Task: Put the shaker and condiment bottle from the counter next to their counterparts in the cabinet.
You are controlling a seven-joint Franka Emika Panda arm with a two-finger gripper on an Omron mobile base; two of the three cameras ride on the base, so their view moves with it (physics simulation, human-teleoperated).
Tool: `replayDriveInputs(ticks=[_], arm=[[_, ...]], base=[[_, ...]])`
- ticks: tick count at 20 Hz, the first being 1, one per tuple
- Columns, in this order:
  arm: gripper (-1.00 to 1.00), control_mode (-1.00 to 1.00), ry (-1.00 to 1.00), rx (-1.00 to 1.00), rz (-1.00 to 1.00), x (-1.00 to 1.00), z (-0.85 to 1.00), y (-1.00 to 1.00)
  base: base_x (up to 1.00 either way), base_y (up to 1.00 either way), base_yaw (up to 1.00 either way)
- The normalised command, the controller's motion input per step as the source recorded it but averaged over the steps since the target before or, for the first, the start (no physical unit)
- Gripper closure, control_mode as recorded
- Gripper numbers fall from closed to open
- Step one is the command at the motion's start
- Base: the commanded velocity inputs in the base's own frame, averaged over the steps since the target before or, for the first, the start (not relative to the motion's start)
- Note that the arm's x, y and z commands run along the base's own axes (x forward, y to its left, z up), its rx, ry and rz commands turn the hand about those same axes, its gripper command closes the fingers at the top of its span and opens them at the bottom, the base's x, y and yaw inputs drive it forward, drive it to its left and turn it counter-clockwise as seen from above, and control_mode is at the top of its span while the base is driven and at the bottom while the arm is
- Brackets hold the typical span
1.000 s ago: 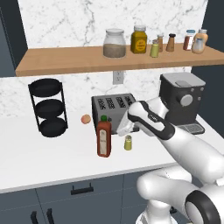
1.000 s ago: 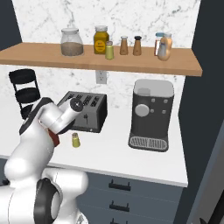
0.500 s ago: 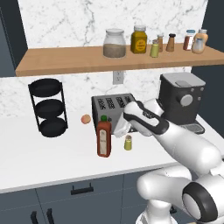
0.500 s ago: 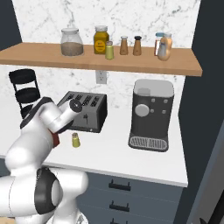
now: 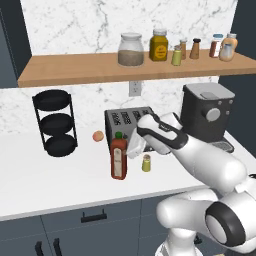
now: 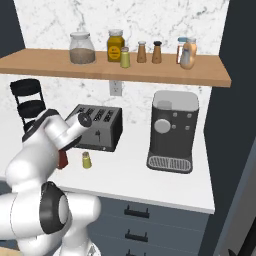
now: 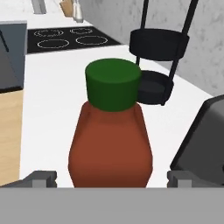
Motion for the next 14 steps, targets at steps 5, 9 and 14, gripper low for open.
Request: replayDriveInputs(ticks=[5, 9, 14], arm=[[-1.0, -1.0, 0.0, 0.0, 0.07, 0.14, -0.22, 0.16], [1.0, -1.0, 0.0, 0.0, 0.06, 0.21, -0.21, 0.14], [1.0, -1.0, -0.07, -0.02, -0.01, 0.02, 0.04, 0.0]], base=[[0.0, 0.0, 0.0], [0.0, 0.0, 0.0], [0.0, 0.0, 0.0]])
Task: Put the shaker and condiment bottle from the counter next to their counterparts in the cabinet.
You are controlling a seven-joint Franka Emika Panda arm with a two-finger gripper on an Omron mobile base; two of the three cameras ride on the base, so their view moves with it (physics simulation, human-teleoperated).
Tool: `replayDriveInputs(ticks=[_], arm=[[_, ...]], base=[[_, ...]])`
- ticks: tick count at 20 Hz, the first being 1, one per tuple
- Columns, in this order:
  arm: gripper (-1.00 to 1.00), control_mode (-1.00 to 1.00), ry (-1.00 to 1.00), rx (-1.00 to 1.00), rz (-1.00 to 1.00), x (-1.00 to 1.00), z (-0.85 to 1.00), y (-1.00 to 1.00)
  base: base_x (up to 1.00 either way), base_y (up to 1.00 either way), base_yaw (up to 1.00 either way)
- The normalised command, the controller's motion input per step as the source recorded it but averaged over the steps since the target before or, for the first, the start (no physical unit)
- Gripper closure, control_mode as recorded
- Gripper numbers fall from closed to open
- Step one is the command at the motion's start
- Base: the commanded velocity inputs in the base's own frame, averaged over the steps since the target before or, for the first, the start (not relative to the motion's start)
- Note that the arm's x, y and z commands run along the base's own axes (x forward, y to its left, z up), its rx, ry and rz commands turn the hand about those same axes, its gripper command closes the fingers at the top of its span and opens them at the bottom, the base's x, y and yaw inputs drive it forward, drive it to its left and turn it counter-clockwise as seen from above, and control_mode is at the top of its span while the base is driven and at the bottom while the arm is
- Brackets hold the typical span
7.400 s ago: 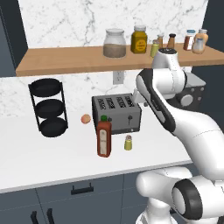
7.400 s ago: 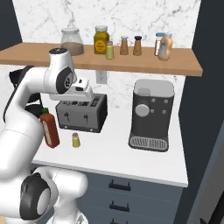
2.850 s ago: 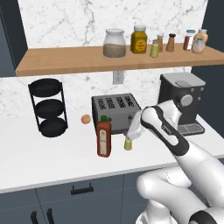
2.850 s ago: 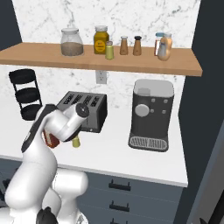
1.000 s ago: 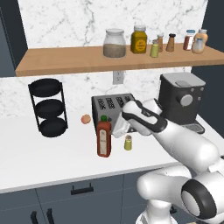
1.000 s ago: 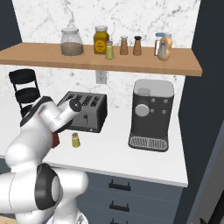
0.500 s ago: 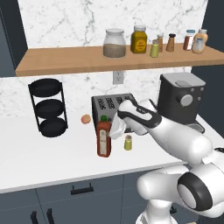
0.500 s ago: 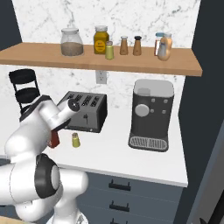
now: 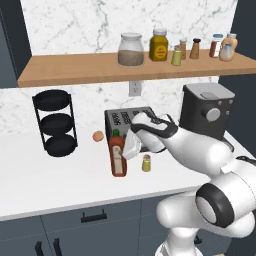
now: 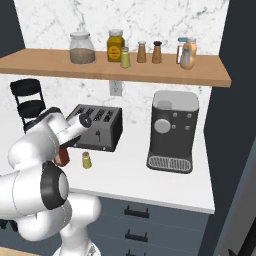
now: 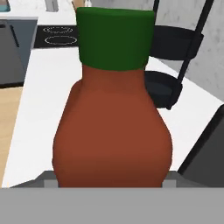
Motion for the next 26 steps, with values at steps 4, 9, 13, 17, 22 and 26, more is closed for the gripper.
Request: replayDriveInputs(ticks=[4, 9, 13, 17, 22, 26], arm=[[1.0, -1.0, -0.13, -0.1, -0.05, 0.06, 0.71, 0.0], [1.0, -1.0, -0.01, -0.06, -0.04, 0.02, 0.71, 0.0], [1.0, -1.0, 0.0, -0.01, 0.0, 0.0, 0.58, 0.0], [1.0, -1.0, 0.0, 0.0, -0.01, 0.0, 0.72, -0.14], [1.0, -1.0, -0.06, 0.0, -0.14, -0.1, 0.62, -0.17], [1.0, -1.0, -0.15, 0.0, -0.32, -0.33, 0.29, -0.3]], base=[[0.0, 0.0, 0.0], [0.0, 0.0, 0.0], [0.0, 0.0, 0.0], [0.0, 0.0, 0.0], [0.0, 0.0, 0.0], [0.0, 0.0, 0.0]])
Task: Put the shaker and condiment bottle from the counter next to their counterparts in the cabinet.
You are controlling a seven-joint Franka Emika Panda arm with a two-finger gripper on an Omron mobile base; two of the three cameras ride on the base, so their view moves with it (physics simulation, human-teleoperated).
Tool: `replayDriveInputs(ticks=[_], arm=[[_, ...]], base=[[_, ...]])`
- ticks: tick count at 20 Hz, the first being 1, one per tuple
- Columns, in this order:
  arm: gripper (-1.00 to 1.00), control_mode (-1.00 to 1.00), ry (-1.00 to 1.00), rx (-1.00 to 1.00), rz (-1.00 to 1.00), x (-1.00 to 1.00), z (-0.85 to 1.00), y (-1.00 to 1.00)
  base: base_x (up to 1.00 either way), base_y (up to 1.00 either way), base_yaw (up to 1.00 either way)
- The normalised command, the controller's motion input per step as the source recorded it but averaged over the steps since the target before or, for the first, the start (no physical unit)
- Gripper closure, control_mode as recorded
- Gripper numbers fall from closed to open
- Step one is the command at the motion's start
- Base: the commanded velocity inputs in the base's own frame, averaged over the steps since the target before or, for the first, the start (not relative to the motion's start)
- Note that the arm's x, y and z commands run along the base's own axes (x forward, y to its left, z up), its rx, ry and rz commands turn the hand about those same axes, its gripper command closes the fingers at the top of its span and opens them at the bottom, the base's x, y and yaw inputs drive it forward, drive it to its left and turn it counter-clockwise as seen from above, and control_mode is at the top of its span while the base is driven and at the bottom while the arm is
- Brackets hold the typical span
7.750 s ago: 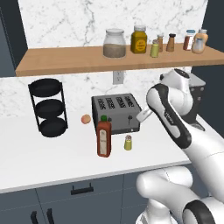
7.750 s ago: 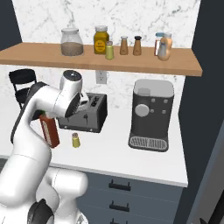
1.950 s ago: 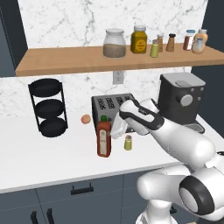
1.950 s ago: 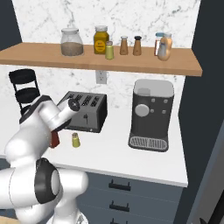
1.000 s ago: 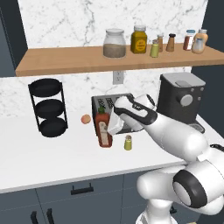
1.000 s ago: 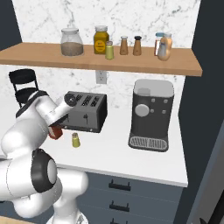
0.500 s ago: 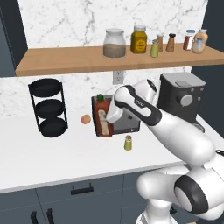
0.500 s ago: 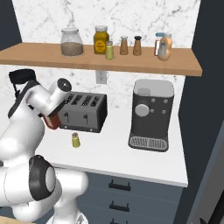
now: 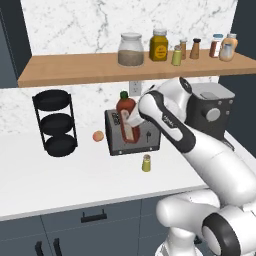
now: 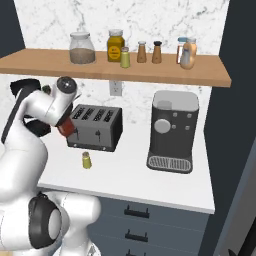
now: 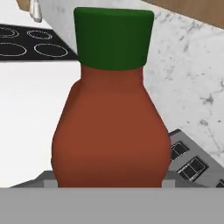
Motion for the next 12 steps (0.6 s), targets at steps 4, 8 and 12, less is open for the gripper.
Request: replayDriveInputs(ticks=[4, 8, 12], arm=[[1.0, -1.0, -0.13, 0.0, -0.28, -0.6, 0.42, -0.41], [1.0, -1.0, -0.17, 0.04, -0.33, -0.57, 0.62, -0.65], [1.0, -1.0, -0.15, 0.02, -0.37, -0.22, 0.59, -0.53]], base=[[0.0, 0.0, 0.0], [0.0, 0.0, 0.0], [0.0, 0.0, 0.0]])
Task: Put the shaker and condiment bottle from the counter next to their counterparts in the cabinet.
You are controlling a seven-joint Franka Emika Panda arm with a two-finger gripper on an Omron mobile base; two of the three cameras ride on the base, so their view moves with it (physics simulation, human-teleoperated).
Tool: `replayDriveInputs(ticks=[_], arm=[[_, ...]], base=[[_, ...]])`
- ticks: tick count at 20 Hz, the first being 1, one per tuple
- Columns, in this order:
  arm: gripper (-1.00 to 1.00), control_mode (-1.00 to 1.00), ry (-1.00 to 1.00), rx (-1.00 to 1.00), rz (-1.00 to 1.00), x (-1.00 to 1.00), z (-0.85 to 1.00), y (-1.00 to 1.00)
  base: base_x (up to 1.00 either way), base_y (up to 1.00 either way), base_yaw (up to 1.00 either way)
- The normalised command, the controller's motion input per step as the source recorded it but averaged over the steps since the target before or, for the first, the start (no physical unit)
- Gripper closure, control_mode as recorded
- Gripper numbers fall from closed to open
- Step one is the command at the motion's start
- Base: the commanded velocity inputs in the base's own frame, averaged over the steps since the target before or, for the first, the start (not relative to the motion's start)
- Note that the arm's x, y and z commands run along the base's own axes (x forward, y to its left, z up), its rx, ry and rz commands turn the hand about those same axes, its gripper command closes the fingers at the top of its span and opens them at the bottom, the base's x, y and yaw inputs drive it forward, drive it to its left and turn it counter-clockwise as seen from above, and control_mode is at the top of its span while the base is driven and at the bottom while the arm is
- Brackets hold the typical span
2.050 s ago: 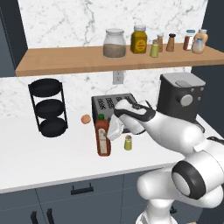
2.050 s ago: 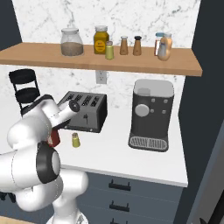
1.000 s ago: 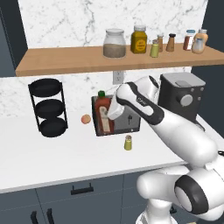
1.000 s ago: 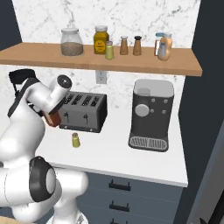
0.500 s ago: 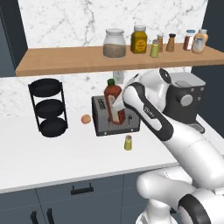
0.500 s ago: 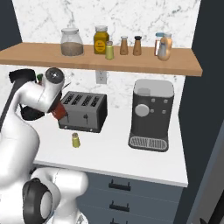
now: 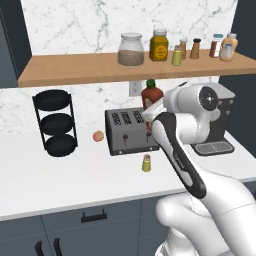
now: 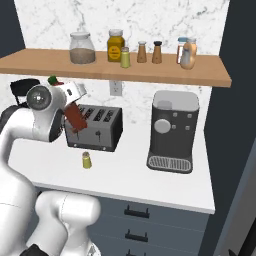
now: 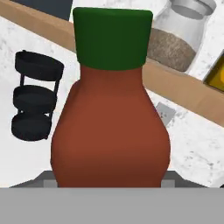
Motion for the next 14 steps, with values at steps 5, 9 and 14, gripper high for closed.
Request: replayDriveInputs(ticks=[5, 9, 14], arm=[[1.0, -1.0, -0.05, 0.03, -0.34, -0.1, 0.56, -0.46], [1.0, -1.0, -0.07, 0.06, -0.32, -0.18, 0.46, -0.64], [1.0, -1.0, -0.1, 0.15, -0.2, -0.35, 0.38, -0.98]], base=[[0.0, 0.0, 0.0], [0.0, 0.0, 0.0], [0.0, 0.0, 0.0]])
